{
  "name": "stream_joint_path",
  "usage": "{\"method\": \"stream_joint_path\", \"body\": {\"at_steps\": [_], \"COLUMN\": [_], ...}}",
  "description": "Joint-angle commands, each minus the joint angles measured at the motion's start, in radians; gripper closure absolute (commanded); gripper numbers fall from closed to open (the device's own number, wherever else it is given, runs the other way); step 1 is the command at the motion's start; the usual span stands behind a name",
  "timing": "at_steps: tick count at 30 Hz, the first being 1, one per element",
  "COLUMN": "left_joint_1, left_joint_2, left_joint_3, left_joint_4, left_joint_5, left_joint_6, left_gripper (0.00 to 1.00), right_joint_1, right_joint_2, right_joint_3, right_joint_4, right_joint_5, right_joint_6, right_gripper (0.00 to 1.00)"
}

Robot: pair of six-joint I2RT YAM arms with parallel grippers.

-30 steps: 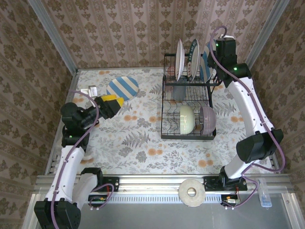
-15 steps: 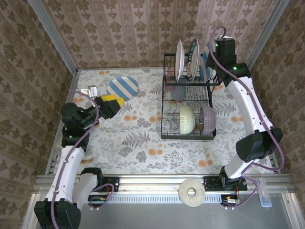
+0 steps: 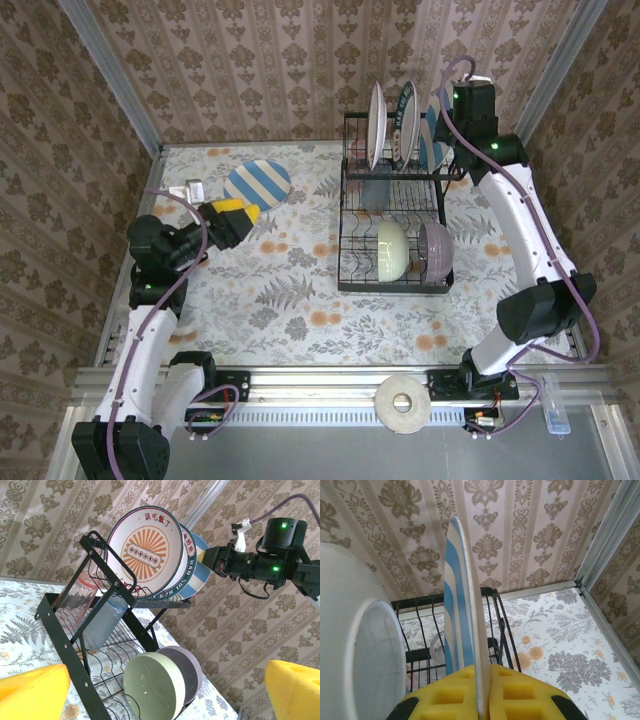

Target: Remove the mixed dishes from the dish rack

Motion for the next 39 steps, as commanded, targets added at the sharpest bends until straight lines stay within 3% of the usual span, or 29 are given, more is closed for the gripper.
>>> {"method": "stream_joint_path", "body": {"at_steps": [1, 11, 20, 29, 39], "left_joint_1": [-0.005, -0.006, -0.006, -0.006, -0.019], "left_joint_2": [-0.018, -0.018, -0.015, -0.010, 0.005], "left_joint_3": [-0.003, -0.002, 0.000, 0.001, 0.003], "left_joint_4": [0.014, 0.006, -0.002, -0.012, -0.018], "left_joint_5": [0.007, 0.005, 0.000, -0.005, -0.005], "left_joint_6": [0.003, 0.008, 0.010, 0.014, 0.015], "left_gripper": [0.00, 0.00, 0.00, 0.00, 0.00], "right_joint_1": [0.013, 0.022, 0.022, 0.021, 0.021], "right_joint_2": [-0.106, -0.193, -0.423, -0.621, -0.830], "right_joint_3": [-0.024, -0.080, -0.225, -0.362, -0.544], "right_joint_4": [0.126, 0.189, 0.247, 0.164, -0.070], "right_joint_5": [0.101, 0.170, 0.144, 0.005, -0.216], "right_joint_6": [-0.029, -0.045, 0.040, 0.160, 0.251], "right_gripper": [1.00, 1.00, 1.00, 1.00, 1.00]}}
